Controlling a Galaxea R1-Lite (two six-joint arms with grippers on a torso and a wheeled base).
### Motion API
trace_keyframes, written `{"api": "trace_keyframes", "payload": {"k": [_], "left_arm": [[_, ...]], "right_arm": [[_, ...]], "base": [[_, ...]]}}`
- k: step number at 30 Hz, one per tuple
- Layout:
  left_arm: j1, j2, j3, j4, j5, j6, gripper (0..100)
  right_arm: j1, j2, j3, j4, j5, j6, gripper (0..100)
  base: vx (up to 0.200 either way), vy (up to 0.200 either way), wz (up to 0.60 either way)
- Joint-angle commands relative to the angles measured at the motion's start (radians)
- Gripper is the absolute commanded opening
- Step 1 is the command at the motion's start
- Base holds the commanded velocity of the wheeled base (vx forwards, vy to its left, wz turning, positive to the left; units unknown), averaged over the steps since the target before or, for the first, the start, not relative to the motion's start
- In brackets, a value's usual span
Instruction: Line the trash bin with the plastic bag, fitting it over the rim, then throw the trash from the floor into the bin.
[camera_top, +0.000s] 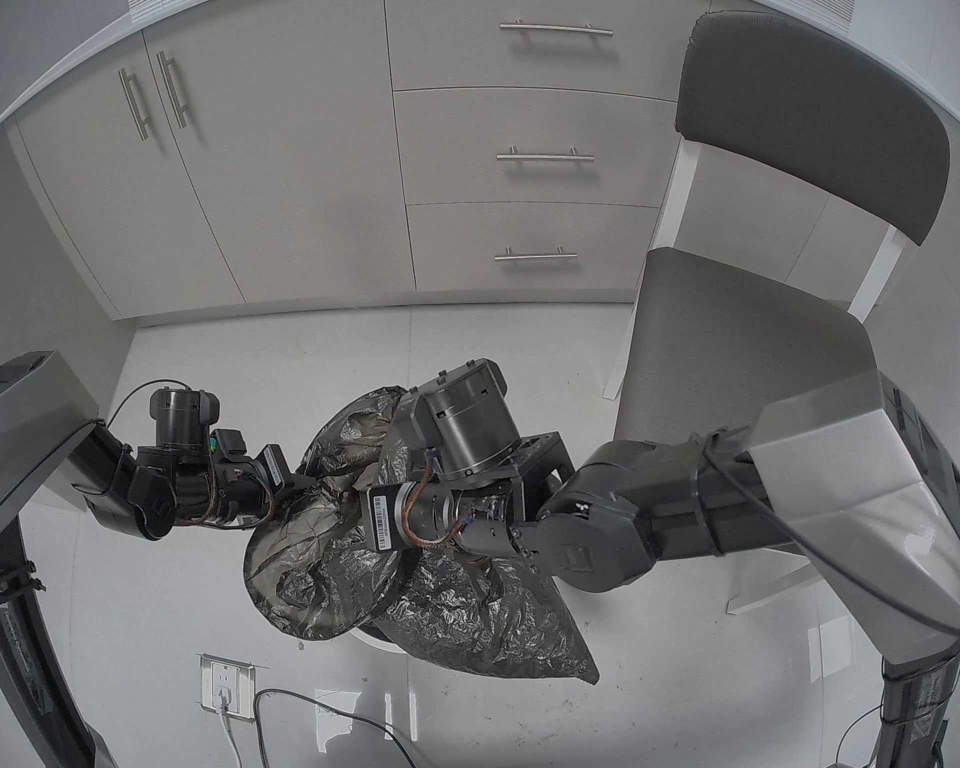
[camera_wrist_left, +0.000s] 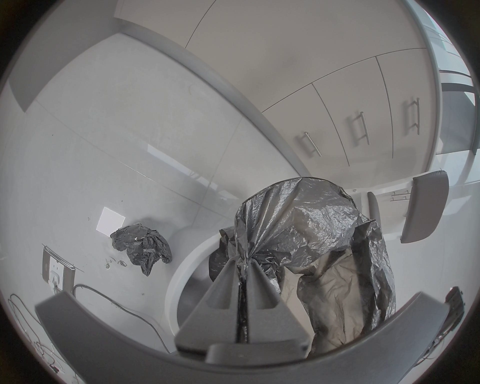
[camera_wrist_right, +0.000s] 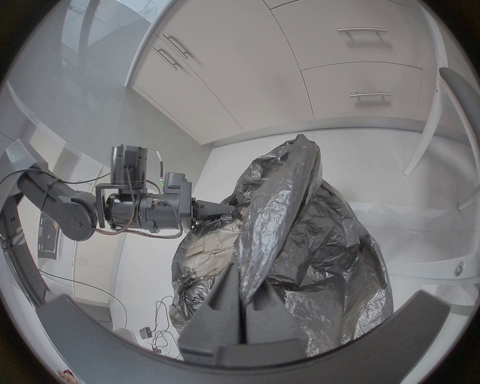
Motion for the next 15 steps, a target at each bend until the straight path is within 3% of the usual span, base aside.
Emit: {"api": "trace_keyframes", "payload": {"k": [1, 13, 14, 15], "left_arm": [[0.013, 0.062, -0.036, -0.001, 0.001, 0.000, 0], [0.016, 0.111, -0.056, -0.001, 0.001, 0.014, 0], [0.016, 0.111, -0.054, -0.001, 0.001, 0.020, 100], [0.016, 0.111, -0.053, 0.001, 0.001, 0.023, 100]], "right_arm": [[0.003, 0.027, -0.012, -0.001, -0.002, -0.003, 0], [0.006, 0.039, -0.015, 0.001, -0.016, -0.003, 0], [0.007, 0.039, -0.013, 0.002, -0.016, -0.003, 0], [0.009, 0.039, -0.013, 0.002, -0.016, -0.003, 0]], "base": [[0.000, 0.000, 0.00], [0.000, 0.000, 0.00], [0.000, 0.000, 0.00], [0.000, 0.000, 0.00]]}}
